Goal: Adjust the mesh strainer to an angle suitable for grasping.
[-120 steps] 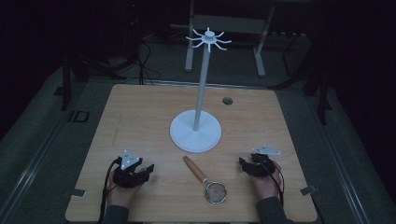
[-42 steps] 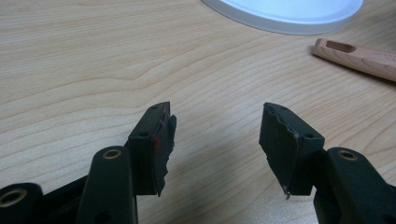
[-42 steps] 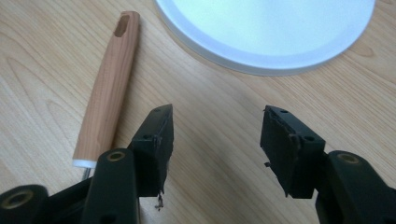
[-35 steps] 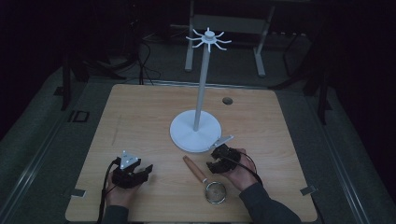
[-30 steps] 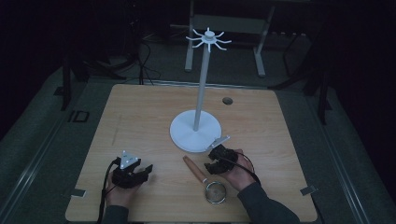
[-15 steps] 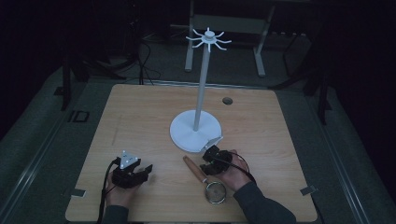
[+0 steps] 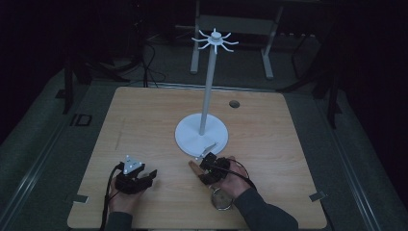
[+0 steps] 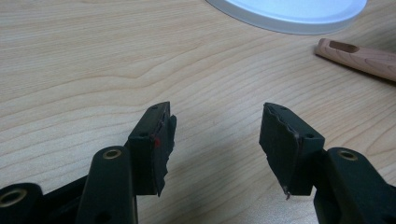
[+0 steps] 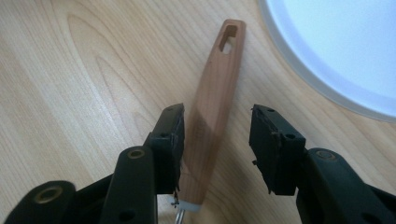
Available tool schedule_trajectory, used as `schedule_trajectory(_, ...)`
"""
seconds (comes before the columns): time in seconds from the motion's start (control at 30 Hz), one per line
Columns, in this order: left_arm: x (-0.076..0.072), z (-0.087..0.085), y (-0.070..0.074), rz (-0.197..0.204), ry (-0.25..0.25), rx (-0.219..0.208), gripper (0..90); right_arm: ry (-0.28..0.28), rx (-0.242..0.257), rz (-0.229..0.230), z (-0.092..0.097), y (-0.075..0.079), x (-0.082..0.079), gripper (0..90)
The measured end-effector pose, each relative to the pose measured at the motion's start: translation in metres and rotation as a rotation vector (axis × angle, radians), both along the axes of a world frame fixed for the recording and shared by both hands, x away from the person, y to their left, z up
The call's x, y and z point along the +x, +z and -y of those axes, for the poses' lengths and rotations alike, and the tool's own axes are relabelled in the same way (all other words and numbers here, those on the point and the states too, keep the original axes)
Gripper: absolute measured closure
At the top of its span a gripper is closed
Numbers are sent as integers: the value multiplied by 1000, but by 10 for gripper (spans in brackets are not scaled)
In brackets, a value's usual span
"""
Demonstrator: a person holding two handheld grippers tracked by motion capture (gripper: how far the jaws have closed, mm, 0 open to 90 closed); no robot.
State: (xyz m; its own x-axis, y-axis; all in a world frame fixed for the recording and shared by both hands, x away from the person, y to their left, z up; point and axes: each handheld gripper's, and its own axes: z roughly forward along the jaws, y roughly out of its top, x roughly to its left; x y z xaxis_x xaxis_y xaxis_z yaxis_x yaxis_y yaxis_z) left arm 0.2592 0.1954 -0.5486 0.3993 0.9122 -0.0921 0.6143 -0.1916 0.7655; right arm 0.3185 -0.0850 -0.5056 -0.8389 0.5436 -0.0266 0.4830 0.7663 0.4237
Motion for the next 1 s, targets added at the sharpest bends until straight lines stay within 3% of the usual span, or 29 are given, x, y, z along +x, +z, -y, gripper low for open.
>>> schedule_trajectory(0.23,0,0,0,0,1,-1,440,15,-51,-35,-10,-11,3,527)
schedule_trajectory(0.53,0,0,0,-2,1,0,440,22,-114,-62,-14,-18,7,570)
schedule_trajectory(0.83,0,0,0,-4,1,-1,440,56,-164,-80,-7,-16,9,640)
schedule_trajectory(1.0,0,0,0,-4,0,2,440,68,-177,-89,-7,-16,12,602)
